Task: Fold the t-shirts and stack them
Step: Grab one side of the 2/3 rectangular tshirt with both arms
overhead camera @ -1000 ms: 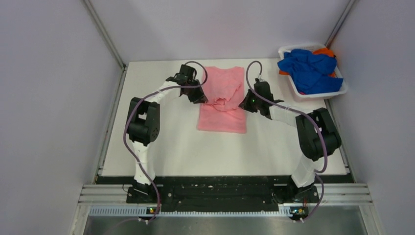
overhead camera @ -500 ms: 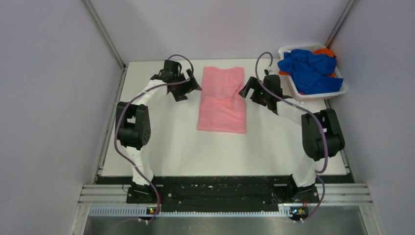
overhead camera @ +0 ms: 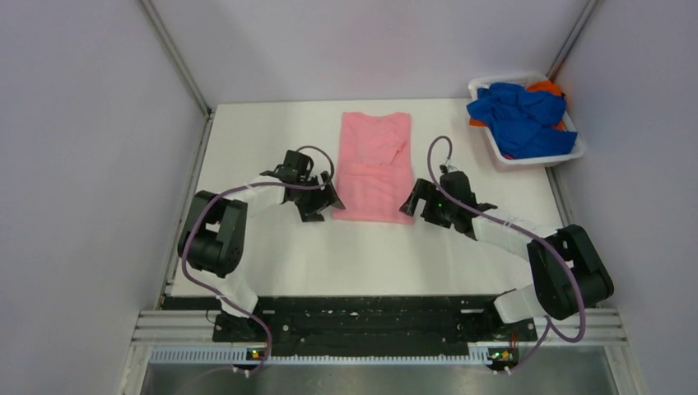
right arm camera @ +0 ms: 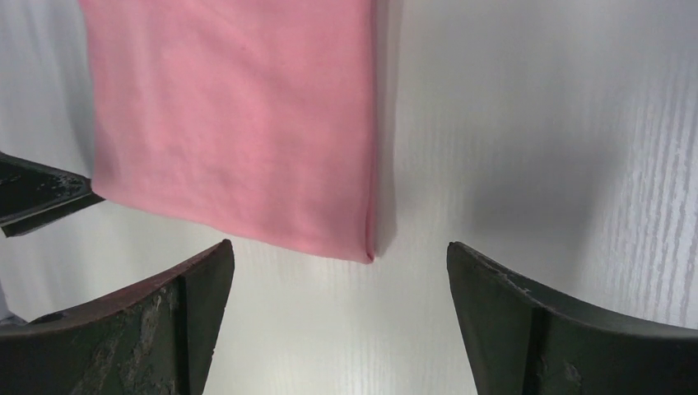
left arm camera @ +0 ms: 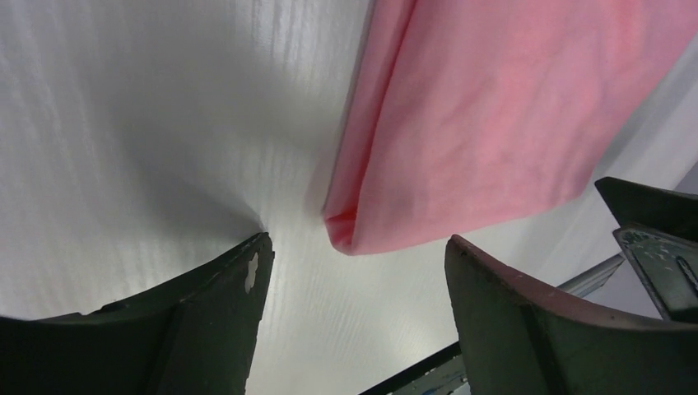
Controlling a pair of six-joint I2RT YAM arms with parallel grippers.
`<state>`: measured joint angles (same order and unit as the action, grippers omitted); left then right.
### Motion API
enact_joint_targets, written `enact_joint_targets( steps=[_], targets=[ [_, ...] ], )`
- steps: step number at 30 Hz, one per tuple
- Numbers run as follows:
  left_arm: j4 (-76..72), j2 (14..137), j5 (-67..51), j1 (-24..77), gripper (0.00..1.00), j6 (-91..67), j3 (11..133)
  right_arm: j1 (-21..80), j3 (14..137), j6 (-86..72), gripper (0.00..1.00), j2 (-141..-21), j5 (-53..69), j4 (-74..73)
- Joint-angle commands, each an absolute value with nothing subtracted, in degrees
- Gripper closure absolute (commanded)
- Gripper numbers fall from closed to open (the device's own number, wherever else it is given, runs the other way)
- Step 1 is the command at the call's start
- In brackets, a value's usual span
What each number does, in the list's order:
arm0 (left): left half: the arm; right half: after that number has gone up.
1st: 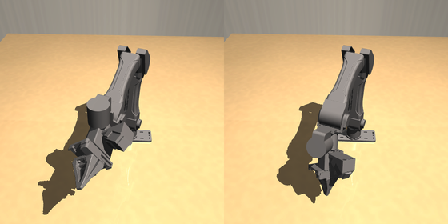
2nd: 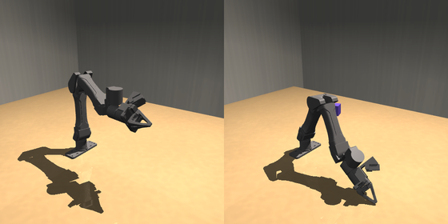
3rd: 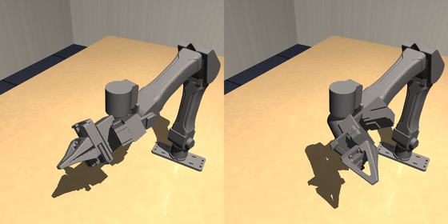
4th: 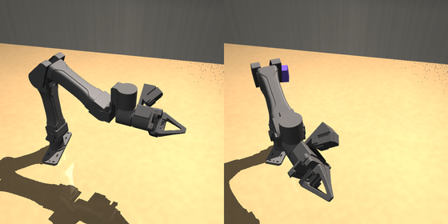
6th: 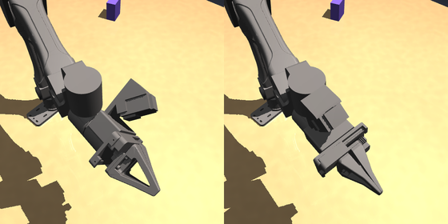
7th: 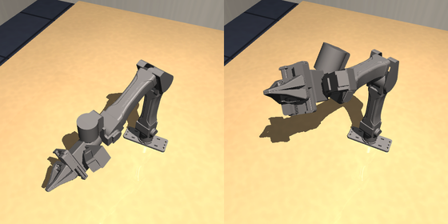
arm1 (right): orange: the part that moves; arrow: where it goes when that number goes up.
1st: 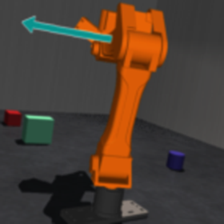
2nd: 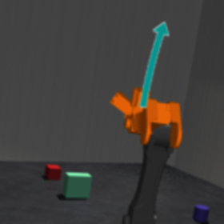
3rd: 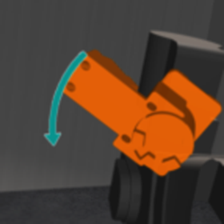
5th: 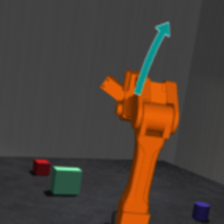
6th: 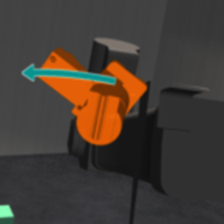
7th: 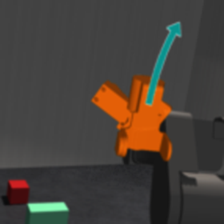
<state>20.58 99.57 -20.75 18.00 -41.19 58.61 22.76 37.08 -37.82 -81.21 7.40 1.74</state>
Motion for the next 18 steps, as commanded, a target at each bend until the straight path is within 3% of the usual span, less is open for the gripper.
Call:
enact_joint_targets(
  steps=[1,6,12,18],
  targets=[
    [16.2,100.3,-21.5,20.1,0.24,-41.8,56.7,23.6,35.0,-39.6,0.02,-79.0,5.8,2.4],
    [14.9,101.5,-21.3,20.4,0.49,-42.6,56.1,24.3,33.7,-40.3,0.04,-79.4,5.5,3.3],
    [14.6,102.8,-20.2,20.6,0.55,-43.1,56.5,25.3,33.2,-40.6,0.04,-80.0,5.1,4.5],
    [14.6,105.0,-20.4,20.5,0.82,-43.2,57.1,26.6,33.1,-41.2,0.06,-80.8,4.4,4.7]
  ],
)
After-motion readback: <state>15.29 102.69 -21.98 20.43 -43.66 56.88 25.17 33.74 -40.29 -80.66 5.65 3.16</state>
